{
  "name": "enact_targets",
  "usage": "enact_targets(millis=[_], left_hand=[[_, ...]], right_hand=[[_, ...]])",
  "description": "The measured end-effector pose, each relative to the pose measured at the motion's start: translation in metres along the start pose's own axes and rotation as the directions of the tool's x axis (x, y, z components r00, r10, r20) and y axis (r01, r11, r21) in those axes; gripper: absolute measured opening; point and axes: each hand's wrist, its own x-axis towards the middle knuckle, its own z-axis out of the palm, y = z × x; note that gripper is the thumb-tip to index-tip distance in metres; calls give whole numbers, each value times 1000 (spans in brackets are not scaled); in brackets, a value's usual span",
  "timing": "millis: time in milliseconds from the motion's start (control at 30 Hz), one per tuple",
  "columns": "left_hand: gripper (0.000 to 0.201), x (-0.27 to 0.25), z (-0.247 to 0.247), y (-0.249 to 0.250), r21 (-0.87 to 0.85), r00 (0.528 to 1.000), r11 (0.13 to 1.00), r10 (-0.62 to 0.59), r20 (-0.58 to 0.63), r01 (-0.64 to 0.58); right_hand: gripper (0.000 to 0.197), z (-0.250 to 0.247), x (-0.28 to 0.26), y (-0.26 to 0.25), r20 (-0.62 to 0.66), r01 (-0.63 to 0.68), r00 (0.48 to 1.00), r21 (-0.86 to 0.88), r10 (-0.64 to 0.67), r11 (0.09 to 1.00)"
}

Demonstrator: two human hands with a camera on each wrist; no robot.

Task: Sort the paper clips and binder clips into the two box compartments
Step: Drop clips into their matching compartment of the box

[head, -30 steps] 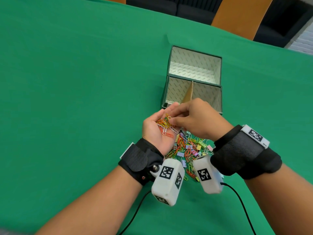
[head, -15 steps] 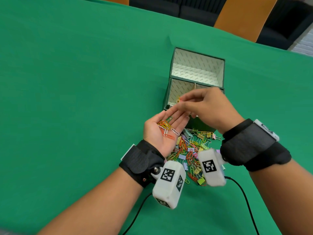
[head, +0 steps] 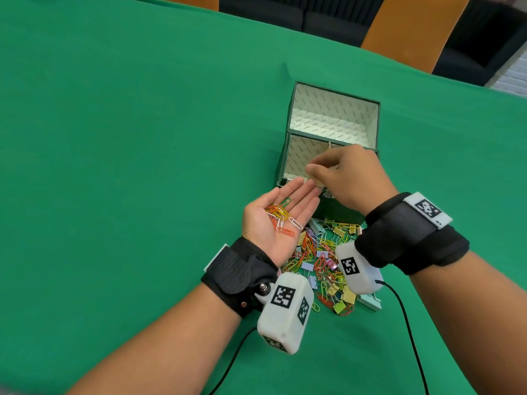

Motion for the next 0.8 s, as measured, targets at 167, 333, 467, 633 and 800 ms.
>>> enact_targets(millis=[167, 333, 467, 633, 800], left_hand=[[39, 1, 1, -2, 6, 999, 999, 37, -38, -37], [50, 0, 2, -4, 40, 994, 999, 36, -105, -32], [50, 2, -2, -4, 39, 991, 999, 36, -129, -31], [53, 3, -5, -5, 73, 996, 997, 26, -91, -19], [44, 0, -1, -5, 89, 998, 995, 44, -53, -39]], right_hand=[[15, -6, -21, -17, -24, 174, 985, 30, -173, 984], [22, 5, -39, -29, 252, 226, 949, -120, -191, 967], [24, 17, -45, -35, 222, 250, 954, -212, -202, 945], [8, 18, -46, -34, 201, 218, 962, -150, -187, 964], [7, 8, -43, -29, 215, 171, 963, -9, -165, 985]])
